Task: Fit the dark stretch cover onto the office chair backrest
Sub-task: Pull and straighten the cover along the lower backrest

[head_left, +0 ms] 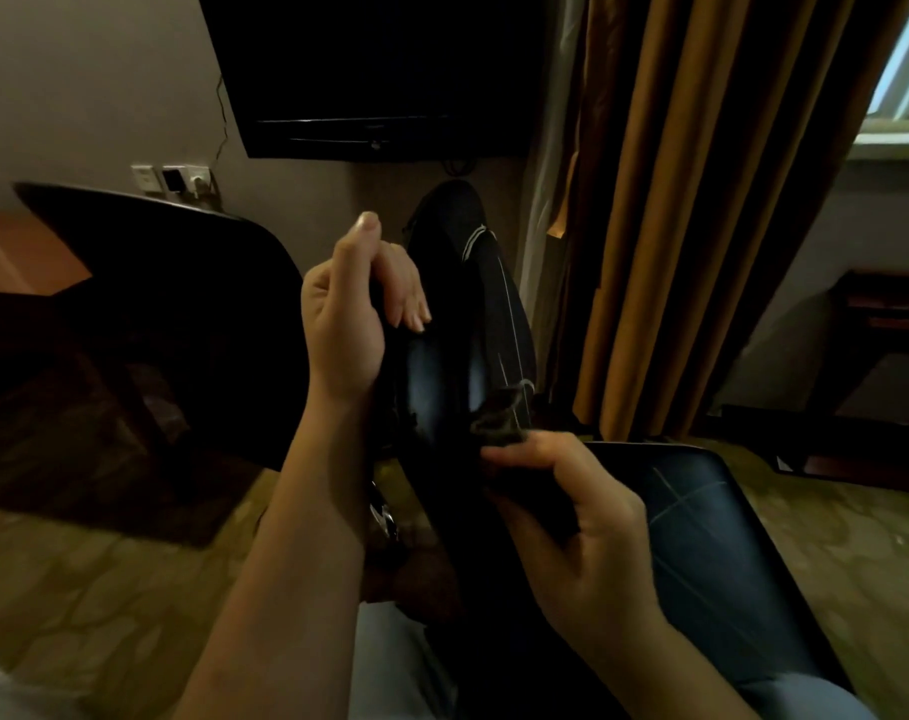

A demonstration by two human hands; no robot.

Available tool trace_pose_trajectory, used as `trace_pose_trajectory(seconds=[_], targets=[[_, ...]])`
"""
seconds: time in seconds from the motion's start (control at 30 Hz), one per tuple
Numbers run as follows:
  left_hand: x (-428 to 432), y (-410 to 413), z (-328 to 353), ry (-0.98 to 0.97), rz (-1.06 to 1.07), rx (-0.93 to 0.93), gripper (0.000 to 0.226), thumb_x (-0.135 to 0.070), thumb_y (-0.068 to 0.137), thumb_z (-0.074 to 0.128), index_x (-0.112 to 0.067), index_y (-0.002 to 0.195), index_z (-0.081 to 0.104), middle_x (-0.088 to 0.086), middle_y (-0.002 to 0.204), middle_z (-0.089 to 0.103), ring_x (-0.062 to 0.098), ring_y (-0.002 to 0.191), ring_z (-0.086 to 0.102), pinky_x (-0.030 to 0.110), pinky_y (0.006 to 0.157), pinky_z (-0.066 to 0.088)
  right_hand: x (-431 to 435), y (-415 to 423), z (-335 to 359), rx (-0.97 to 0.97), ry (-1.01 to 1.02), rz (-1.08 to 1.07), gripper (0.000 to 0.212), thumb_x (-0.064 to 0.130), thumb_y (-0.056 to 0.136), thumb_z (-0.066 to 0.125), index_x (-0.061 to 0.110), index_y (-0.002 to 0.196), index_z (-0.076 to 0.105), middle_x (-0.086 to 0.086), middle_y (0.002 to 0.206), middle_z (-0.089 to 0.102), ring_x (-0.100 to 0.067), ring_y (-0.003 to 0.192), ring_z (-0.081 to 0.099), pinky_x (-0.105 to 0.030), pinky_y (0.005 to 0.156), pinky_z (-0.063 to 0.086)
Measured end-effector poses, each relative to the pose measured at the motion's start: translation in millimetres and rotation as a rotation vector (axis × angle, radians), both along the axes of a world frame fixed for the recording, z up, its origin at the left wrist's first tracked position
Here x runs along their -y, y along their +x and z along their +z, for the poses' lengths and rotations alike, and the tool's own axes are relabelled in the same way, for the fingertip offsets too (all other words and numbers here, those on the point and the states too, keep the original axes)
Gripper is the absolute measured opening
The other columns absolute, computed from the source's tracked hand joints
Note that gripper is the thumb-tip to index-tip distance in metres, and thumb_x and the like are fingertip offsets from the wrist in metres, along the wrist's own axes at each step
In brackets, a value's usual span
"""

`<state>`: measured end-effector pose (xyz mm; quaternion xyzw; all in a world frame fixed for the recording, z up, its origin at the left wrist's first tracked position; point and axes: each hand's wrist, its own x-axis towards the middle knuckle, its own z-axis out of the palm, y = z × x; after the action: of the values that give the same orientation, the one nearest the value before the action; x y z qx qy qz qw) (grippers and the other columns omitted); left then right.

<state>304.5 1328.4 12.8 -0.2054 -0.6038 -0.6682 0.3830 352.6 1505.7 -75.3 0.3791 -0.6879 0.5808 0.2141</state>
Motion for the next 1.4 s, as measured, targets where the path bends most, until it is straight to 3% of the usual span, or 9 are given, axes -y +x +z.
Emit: trace_pose_trajectory(seconds=[0.33, 0.43, 0.57, 0.73, 0.83, 0.97, 1.17, 1.33, 1.4], targets=[[-1.8, 4.8, 1.5, -0.050, 0.006, 0.044, 0.058, -0.018, 0.099, 0.032, -0.024, 0.045, 0.052, -0.005, 0.044, 0.049, 0.017, 0.049, 0.047, 0.024, 0.068, 0.043, -26.4, -1.1, -25.9, 0.190, 0.027, -0.013, 0.027, 0.027, 0.080, 0.064, 0.034, 0.107, 0.064, 0.014, 0.106, 0.067, -0.007, 0.100, 0.065, -0.027, 0.082, 0.056], [-3.1, 18.0, 2.2, -0.198, 0.150, 0.065, 0.051, -0.023, 0.099, 0.035, -0.019, 0.052, 0.055, -0.005, 0.052, 0.055, 0.018, 0.056, 0.054, 0.029, 0.079, 0.045, -14.7, 4.2, -3.0, 0.137, 0.018, 0.060, 0.027, 0.022, 0.083, 0.064, 0.028, 0.109, 0.063, 0.009, 0.110, 0.066, -0.012, 0.105, 0.064, -0.033, 0.084, 0.055], [-7.0, 48.7, -4.7, -0.453, 0.330, 0.050, 0.043, -0.022, 0.099, 0.037, -0.017, 0.061, 0.057, -0.002, 0.063, 0.060, 0.015, 0.073, 0.064, 0.025, 0.088, 0.043, -10.3, 8.5, 7.5, 0.157, 0.045, 0.138, 0.045, 0.013, 0.083, 0.068, 0.028, 0.121, 0.050, 0.013, 0.113, 0.062, -0.004, 0.107, 0.061, -0.022, 0.084, 0.054], [-19.4, 74.1, -27.0, -0.628, 0.419, 0.008, 0.049, -0.021, 0.097, 0.038, -0.009, 0.054, 0.058, -0.003, 0.062, 0.061, 0.010, 0.086, 0.062, 0.046, 0.102, 0.038, -21.6, 10.7, -8.1, 0.164, 0.101, 0.087, 0.069, -0.003, 0.073, 0.072, 0.042, 0.118, 0.045, 0.020, 0.115, 0.058, 0.004, 0.104, 0.060, -0.010, 0.079, 0.050], [-27.9, 68.6, -36.5, -0.484, 0.458, -0.051, 0.053, -0.015, 0.095, 0.039, -0.008, 0.045, 0.051, -0.003, 0.052, 0.054, 0.013, 0.077, 0.059, 0.050, 0.102, 0.036, -26.1, 12.8, -21.2, 0.231, 0.126, 0.047, 0.070, -0.001, 0.072, 0.070, 0.052, 0.112, 0.047, 0.021, 0.110, 0.060, 0.003, 0.098, 0.061, -0.008, 0.075, 0.049], [-34.1, 57.4, -42.3, -0.299, 0.441, -0.110, 0.051, -0.011, 0.096, 0.036, -0.012, 0.047, 0.046, -0.003, 0.049, 0.051, 0.015, 0.066, 0.056, 0.065, 0.092, 0.034, -33.7, 14.2, -35.4, 0.328, 0.112, 0.039, 0.059, -0.006, 0.072, 0.070, 0.037, 0.109, 0.054, 0.020, 0.107, 0.064, 0.003, 0.098, 0.063, -0.011, 0.078, 0.050], [-34.5, 56.4, -45.7, -0.276, 0.443, -0.118, 0.052, -0.012, 0.097, 0.035, -0.011, 0.046, 0.045, -0.002, 0.048, 0.050, 0.015, 0.065, 0.056, 0.063, 0.091, 0.036, -22.0, 13.9, -7.8, 0.317, 0.005, 0.137, 0.037, 0.006, 0.080, 0.067, 0.025, 0.110, 0.057, 0.014, 0.105, 0.064, -0.003, 0.098, 0.064, -0.015, 0.076, 0.052], [-34.8, 57.2, -46.2, -0.304, 0.477, -0.112, 0.054, -0.011, 0.097, 0.033, -0.010, 0.045, 0.047, -0.002, 0.050, 0.050, 0.013, 0.067, 0.056, 0.050, 0.098, 0.038, -10.2, 12.9, 15.8, 0.181, 0.078, 0.159, 0.040, 0.013, 0.079, 0.068, 0.026, 0.114, 0.054, 0.011, 0.106, 0.063, -0.006, 0.100, 0.063, -0.019, 0.078, 0.054], [-34.5, 56.6, -46.1, -0.305, 0.463, -0.116, 0.055, -0.011, 0.097, 0.033, -0.009, 0.044, 0.048, -0.002, 0.049, 0.050, 0.014, 0.065, 0.055, 0.057, 0.094, 0.038, -11.3, 13.4, 14.1, 0.164, 0.123, 0.123, 0.040, 0.018, 0.079, 0.066, 0.028, 0.115, 0.052, 0.009, 0.108, 0.063, -0.006, 0.100, 0.063, -0.020, 0.077, 0.055]])
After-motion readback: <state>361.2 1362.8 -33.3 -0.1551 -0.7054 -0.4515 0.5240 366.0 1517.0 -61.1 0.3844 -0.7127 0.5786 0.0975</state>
